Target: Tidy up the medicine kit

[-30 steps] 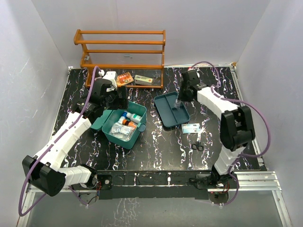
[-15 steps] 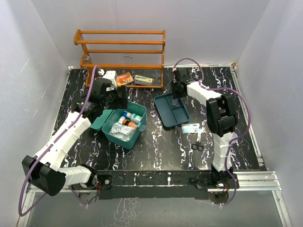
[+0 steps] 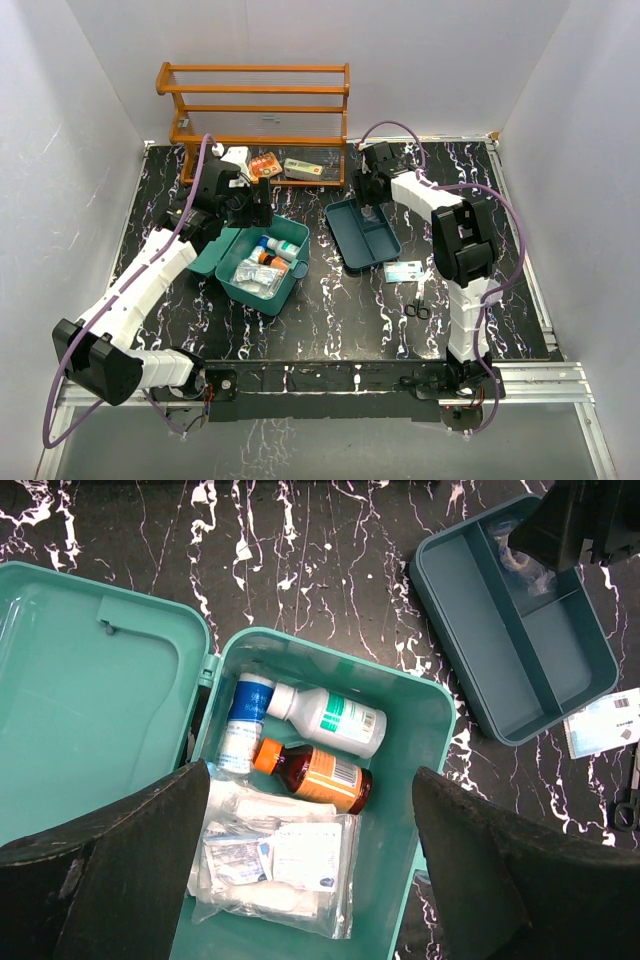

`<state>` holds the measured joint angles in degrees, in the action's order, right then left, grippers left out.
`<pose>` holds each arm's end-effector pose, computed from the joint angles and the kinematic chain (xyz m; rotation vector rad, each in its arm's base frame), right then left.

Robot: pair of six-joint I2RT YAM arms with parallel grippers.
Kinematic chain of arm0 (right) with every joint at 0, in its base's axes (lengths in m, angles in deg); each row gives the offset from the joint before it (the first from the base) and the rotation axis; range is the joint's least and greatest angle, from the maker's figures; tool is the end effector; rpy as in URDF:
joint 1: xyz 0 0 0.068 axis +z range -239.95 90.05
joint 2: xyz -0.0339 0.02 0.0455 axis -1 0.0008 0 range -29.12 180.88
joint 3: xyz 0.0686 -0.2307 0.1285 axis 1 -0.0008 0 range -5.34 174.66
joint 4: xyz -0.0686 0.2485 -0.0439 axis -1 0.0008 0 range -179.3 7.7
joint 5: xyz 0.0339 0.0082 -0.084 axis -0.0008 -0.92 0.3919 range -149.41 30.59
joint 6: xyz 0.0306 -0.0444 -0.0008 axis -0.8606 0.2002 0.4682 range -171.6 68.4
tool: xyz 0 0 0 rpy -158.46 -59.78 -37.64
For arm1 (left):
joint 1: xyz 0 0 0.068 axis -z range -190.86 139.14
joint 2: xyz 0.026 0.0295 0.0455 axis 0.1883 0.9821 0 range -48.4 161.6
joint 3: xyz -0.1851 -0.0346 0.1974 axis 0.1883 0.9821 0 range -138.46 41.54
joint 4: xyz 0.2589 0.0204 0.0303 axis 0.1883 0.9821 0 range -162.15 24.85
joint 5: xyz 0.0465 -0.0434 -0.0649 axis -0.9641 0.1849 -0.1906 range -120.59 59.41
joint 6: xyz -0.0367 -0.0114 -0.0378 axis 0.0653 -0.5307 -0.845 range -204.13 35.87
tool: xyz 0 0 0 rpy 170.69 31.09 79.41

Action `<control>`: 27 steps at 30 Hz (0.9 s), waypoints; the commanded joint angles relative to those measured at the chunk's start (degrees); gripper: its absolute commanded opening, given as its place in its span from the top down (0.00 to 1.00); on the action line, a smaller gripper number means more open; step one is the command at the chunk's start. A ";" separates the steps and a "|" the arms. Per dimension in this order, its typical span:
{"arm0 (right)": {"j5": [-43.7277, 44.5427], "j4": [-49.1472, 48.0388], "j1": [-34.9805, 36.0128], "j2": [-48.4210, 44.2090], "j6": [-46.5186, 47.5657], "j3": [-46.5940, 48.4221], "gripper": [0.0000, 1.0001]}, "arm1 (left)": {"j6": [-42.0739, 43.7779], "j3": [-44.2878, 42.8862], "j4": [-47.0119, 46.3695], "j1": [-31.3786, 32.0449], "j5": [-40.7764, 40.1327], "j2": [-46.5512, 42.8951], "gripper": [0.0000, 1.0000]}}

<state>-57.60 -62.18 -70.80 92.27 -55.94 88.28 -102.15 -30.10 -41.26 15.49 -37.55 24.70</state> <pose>0.4399 0.1517 0.1881 -0.3139 2.5131 0.1239 0.2546 -0.1213 0.3613 0.0842 2.1467 -0.3252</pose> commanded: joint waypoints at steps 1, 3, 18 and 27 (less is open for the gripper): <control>2.67 -0.17 0.35 -5.28 -4.12 2.82 0.53 | 0.35 -2.36 0.14 -0.24 -0.67 -1.19 0.19; 1.56 1.44 0.33 -6.06 -5.90 2.16 0.58 | 0.44 -2.33 0.13 -0.25 -0.93 -1.21 0.19; -1.64 8.14 0.61 -4.25 -7.48 -2.44 0.84 | 0.28 0.08 -0.20 -0.24 -1.18 -2.78 0.19; 0.06 8.83 0.65 0.87 -6.42 1.62 0.79 | 0.18 0.14 -0.41 -0.24 -0.60 -2.50 0.19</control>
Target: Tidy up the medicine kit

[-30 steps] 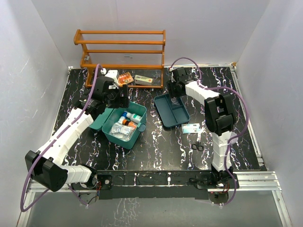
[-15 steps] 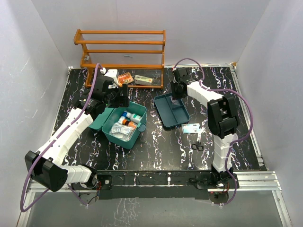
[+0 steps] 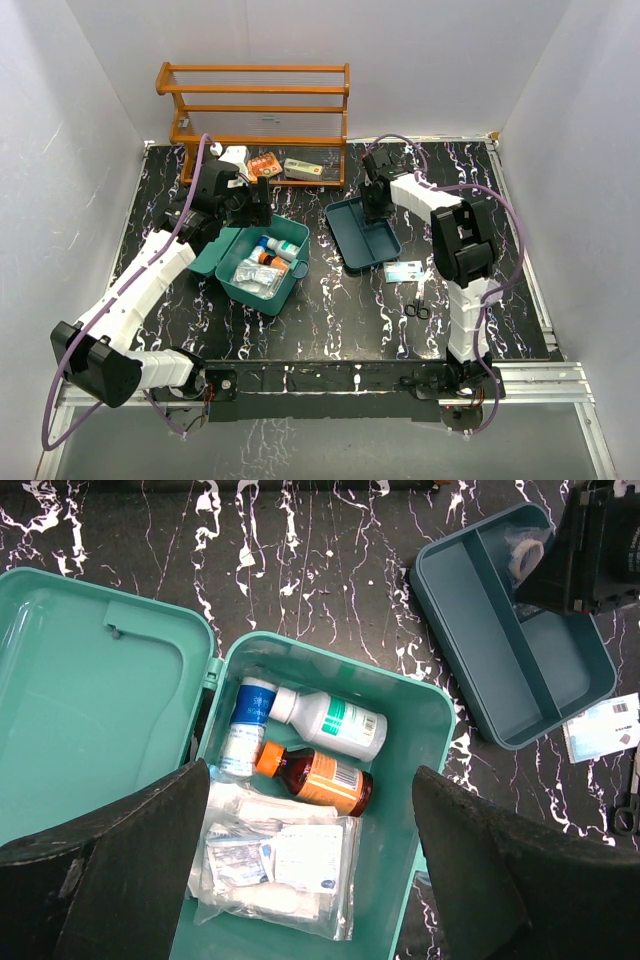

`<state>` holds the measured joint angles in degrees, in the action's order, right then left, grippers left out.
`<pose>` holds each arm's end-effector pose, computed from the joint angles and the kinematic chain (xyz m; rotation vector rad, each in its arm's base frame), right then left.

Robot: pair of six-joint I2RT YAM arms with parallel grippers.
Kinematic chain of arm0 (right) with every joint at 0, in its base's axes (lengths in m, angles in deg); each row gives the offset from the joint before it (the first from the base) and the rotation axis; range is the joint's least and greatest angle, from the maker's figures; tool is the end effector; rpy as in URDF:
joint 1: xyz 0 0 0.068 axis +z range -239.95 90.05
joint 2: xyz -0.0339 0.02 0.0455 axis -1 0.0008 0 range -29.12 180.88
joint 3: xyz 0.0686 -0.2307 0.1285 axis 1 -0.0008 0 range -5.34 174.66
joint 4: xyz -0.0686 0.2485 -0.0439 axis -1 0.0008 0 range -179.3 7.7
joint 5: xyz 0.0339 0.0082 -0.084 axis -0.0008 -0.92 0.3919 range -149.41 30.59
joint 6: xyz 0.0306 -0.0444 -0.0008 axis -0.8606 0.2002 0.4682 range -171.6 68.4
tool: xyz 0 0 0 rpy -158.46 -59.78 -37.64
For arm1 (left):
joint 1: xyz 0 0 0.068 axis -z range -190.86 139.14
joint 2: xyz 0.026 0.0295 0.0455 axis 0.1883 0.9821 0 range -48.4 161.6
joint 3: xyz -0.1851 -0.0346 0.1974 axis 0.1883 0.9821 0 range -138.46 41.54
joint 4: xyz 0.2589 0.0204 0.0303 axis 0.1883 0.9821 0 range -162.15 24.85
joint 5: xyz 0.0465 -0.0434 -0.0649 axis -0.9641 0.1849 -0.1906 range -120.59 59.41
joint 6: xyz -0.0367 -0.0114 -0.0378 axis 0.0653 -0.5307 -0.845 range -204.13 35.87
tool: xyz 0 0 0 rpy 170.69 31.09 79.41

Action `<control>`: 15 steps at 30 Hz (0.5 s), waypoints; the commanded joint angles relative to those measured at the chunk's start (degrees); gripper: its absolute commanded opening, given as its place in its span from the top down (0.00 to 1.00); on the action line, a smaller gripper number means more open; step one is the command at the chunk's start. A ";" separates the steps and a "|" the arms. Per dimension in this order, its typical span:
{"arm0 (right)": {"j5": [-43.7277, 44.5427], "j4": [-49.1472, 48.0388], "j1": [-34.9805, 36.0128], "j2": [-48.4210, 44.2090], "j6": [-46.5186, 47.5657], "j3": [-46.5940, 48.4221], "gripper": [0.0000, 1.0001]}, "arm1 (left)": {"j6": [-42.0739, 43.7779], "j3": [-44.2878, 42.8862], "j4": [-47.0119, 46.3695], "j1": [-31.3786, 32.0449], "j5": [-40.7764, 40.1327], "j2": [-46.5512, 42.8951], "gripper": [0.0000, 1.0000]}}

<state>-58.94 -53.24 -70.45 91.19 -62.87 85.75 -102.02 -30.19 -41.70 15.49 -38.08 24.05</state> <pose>0.4170 0.1474 0.1746 -0.1928 2.7128 0.1474 0.2526 -0.1200 0.3656 0.0784 2.1251 -0.3222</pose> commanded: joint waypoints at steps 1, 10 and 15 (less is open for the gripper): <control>1.69 0.25 0.33 2.44 0.73 4.71 0.79 | 0.05 0.35 0.04 -0.24 -0.06 -1.88 0.19; 1.90 2.29 0.36 -2.89 -0.98 7.63 0.70 | 0.27 0.27 -0.05 -0.25 -0.11 -2.34 0.19; 3.67 2.17 0.36 -8.07 -3.73 6.33 0.65 | 0.78 -0.23 -0.06 -0.25 -0.24 -2.47 0.19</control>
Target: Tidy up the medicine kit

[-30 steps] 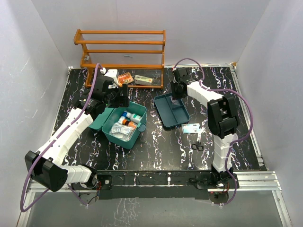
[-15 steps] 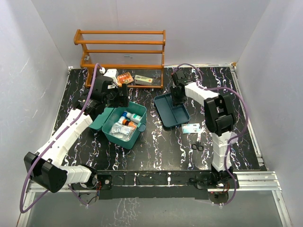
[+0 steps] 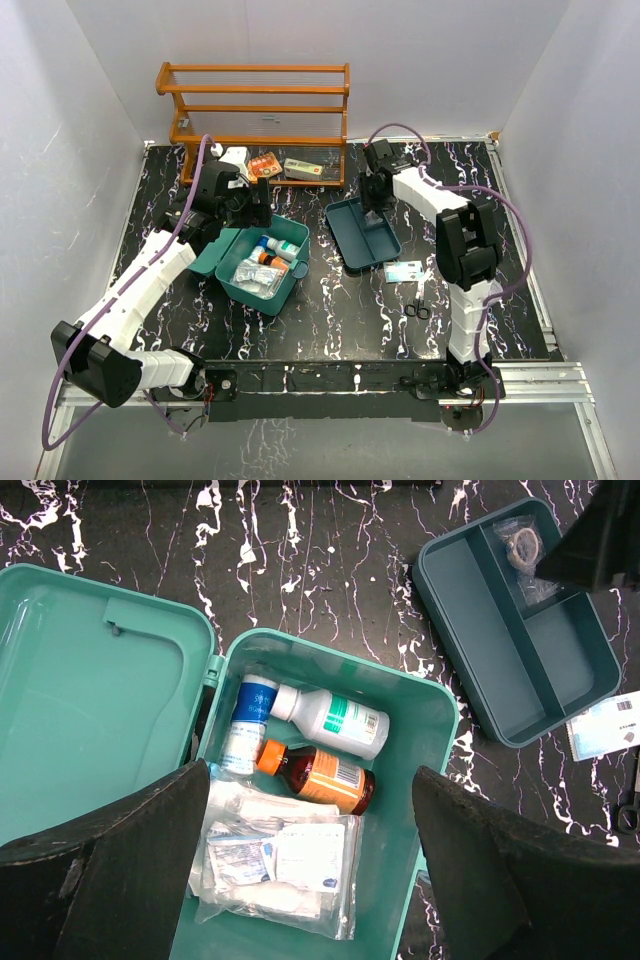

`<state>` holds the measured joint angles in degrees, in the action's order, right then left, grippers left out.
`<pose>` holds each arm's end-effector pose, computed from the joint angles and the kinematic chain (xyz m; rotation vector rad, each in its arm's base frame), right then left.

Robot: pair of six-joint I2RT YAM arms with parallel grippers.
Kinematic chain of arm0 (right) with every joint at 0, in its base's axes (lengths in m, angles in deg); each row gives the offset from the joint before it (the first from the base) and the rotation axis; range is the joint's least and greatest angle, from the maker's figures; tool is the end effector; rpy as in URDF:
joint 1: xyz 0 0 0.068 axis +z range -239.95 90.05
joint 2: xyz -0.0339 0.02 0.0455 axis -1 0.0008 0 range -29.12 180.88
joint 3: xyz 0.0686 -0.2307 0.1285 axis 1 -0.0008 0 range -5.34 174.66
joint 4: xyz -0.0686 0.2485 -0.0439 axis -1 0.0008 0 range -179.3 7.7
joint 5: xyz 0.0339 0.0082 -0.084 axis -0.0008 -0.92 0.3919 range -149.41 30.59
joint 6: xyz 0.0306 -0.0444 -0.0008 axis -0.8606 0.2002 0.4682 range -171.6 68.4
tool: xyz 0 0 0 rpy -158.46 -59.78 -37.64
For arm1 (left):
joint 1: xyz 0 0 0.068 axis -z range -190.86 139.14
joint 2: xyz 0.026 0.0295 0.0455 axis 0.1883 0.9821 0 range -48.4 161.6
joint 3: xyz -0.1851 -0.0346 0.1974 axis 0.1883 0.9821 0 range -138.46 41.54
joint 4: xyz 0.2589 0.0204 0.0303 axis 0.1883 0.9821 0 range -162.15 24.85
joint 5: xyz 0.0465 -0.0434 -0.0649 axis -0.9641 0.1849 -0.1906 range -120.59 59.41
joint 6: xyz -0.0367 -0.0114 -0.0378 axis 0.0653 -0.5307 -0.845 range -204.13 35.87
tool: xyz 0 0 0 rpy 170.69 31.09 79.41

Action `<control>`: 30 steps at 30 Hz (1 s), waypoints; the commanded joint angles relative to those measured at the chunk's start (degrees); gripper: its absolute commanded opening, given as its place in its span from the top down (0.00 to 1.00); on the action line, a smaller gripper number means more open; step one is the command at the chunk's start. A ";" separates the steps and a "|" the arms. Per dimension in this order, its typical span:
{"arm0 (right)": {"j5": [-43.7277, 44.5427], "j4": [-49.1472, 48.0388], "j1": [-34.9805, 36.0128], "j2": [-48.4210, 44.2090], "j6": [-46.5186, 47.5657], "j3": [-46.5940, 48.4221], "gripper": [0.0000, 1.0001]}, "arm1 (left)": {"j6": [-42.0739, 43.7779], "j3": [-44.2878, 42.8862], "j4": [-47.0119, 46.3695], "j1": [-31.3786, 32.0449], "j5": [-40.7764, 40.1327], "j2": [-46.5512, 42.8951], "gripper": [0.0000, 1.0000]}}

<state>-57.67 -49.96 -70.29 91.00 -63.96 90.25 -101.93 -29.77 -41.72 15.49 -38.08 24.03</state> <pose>0.4228 0.1500 0.1963 -0.1620 2.6870 0.1330 0.2525 -0.1199 0.3632 0.0809 2.1313 -0.3188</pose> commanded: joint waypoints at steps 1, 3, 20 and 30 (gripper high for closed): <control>3.19 -1.18 0.20 -9.05 -3.42 1.09 0.64 | 0.79 -0.70 -0.04 -0.25 -0.28 -2.58 0.19; 5.03 -1.18 0.14 -11.65 -5.38 -1.12 0.64 | 1.08 -0.81 0.01 -0.25 -0.66 -3.01 0.19; 13.78 3.57 0.11 -46.14 -23.41 -39.20 0.59 | 1.42 4.86 -3.73 -0.22 -3.58 -12.42 0.19; 11.56 2.85 0.03 -52.88 -27.40 -52.15 0.53 | -0.66 7.74 -3.62 -0.25 -2.54 -17.33 0.16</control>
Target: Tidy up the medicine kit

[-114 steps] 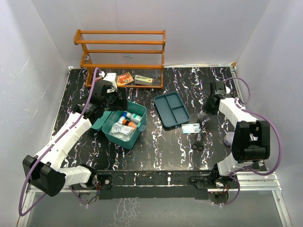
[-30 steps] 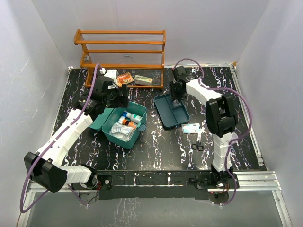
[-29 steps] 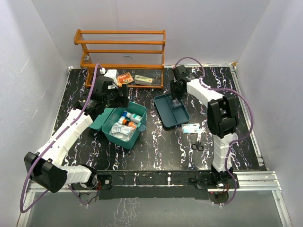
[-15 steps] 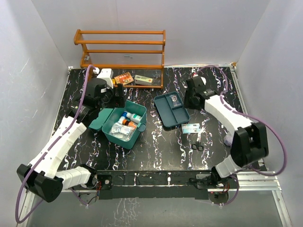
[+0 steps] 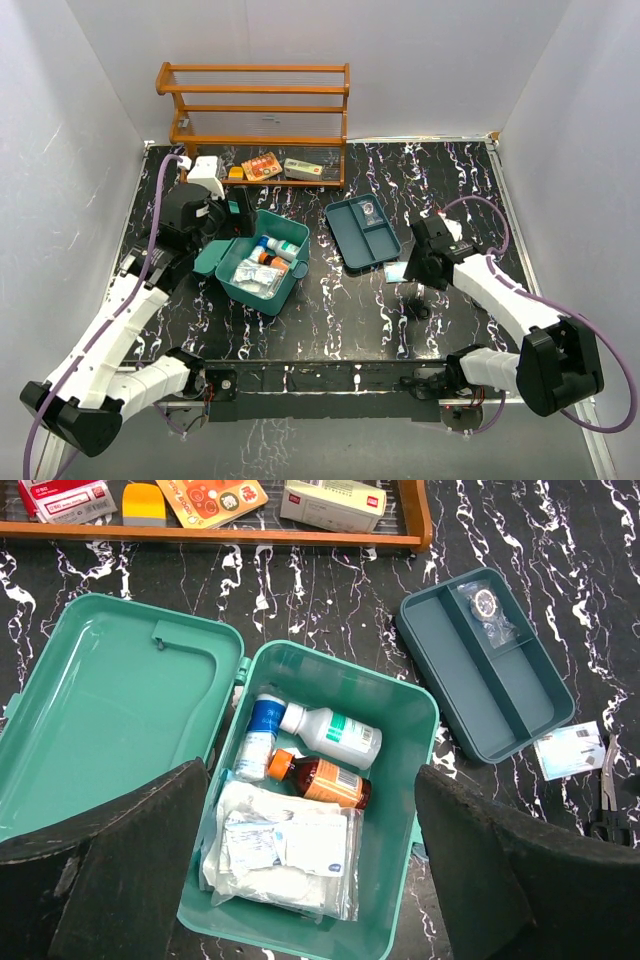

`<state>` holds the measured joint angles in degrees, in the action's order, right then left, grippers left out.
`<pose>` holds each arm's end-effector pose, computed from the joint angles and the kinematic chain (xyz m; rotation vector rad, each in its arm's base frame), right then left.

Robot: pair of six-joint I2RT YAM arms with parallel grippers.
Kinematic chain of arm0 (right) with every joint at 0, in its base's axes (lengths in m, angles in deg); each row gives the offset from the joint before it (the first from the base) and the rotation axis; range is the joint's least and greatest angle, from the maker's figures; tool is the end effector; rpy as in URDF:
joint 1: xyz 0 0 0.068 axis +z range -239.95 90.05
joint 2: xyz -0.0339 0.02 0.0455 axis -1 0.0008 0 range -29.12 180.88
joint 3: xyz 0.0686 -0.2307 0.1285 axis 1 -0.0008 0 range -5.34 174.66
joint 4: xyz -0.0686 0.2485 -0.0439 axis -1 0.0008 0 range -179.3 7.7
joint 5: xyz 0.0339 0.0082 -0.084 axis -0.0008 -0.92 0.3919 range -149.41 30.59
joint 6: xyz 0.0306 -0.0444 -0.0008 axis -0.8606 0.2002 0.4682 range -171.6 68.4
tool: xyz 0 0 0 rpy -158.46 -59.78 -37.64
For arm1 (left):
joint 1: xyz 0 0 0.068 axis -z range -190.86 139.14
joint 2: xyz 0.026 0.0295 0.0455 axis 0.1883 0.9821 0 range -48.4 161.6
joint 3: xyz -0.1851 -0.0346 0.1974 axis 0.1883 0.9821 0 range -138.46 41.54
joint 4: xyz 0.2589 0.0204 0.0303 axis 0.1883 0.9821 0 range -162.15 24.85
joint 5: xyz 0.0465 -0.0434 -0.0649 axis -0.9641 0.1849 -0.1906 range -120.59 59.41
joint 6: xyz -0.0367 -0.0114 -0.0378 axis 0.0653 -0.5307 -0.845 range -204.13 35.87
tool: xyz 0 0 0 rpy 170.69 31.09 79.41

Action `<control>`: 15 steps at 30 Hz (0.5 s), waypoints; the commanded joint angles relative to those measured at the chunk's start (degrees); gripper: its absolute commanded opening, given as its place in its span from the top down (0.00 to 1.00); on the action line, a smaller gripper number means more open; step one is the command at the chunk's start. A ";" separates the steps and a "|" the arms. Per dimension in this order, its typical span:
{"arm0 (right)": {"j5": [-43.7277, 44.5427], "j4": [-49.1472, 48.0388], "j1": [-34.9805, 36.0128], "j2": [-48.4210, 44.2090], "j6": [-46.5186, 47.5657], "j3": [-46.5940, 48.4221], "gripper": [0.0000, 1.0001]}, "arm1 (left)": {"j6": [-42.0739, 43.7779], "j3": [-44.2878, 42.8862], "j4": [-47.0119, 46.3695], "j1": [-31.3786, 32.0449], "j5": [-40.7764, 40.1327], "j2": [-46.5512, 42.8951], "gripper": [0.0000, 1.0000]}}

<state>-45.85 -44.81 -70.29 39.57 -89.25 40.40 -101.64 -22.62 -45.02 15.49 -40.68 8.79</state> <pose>0.2050 0.0645 0.2188 0.4826 2.6419 -0.0233 0.1956 -0.0899 0.3871 0.0300 1.9321 -0.3448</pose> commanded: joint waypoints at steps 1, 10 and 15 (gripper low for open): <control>-0.86 -2.94 0.03 -1.19 -1.82 -2.80 0.53 | -0.94 0.55 -0.11 -0.29 0.65 -2.12 0.16; -0.39 -0.63 -0.61 3.77 -6.47 -4.72 0.56 | -2.63 -1.08 3.37 -0.25 3.26 -0.64 0.01; 0.43 -0.63 -0.76 6.05 -6.80 -4.68 0.58 | -3.89 -0.31 3.78 -0.24 5.25 -1.19 0.01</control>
<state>-47.14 -44.46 -70.62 44.55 -94.23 35.39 -104.25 -22.41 -42.29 15.49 -37.79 8.60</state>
